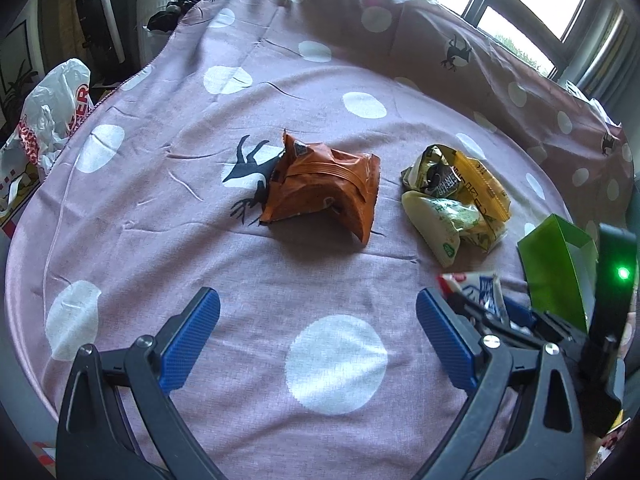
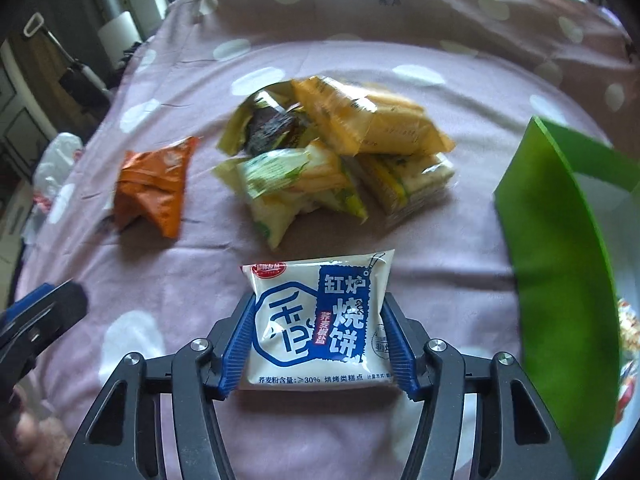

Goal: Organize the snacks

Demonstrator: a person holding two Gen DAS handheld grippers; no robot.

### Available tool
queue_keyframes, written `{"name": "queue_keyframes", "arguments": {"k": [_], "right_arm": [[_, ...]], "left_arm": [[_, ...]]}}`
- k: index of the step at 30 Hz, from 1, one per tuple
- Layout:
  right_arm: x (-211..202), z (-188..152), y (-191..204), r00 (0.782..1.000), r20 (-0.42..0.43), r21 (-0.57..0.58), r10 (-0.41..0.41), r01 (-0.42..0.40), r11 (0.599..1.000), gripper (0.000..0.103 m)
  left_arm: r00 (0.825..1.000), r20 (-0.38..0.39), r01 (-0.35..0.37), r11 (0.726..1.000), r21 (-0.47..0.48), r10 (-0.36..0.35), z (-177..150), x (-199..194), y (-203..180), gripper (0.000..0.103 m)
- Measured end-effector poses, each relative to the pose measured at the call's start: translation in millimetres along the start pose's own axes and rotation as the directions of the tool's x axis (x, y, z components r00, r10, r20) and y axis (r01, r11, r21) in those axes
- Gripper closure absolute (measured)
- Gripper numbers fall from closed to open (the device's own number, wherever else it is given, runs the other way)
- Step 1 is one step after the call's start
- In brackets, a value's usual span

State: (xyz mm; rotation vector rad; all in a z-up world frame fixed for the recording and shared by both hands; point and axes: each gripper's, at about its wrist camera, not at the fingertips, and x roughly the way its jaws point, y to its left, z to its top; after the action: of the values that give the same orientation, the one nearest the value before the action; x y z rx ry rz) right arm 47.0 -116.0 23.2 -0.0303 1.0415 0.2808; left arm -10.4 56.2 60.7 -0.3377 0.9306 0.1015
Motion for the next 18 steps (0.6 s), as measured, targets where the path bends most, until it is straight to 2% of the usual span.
{"name": "queue_keyframes", "arguments": {"k": [7, 9, 12, 18], "right_arm": [[-18.8, -19.0, 12.9, 0.993, -0.036, -0.019, 0.109, -0.110, 0.994, 0.039], [-22.9, -22.5, 15.3, 0.990, -0.019, -0.026, 0.137, -0.137, 0.990, 0.033], [-30.7, -25.4, 15.6, 0.994, 0.019, -0.038, 0.110, -0.109, 0.993, 0.027], [-51.4, -23.3, 5.9, 0.988, 0.090, -0.031, 0.129, -0.127, 0.991, 0.026]], "left_arm": [[1.000, -0.002, 0.002, 1.000, -0.001, -0.002, -0.8, -0.4, -0.7, 0.004], [1.000, -0.004, 0.004, 1.000, 0.003, -0.004, -1.4, -0.6, -1.6, 0.004], [1.000, 0.000, 0.006, 1.000, -0.002, -0.006, -1.6, -2.0, -0.8, 0.004], [1.000, -0.015, 0.016, 1.000, -0.001, -0.016, -3.6, 0.4, -3.7, 0.004]]}}
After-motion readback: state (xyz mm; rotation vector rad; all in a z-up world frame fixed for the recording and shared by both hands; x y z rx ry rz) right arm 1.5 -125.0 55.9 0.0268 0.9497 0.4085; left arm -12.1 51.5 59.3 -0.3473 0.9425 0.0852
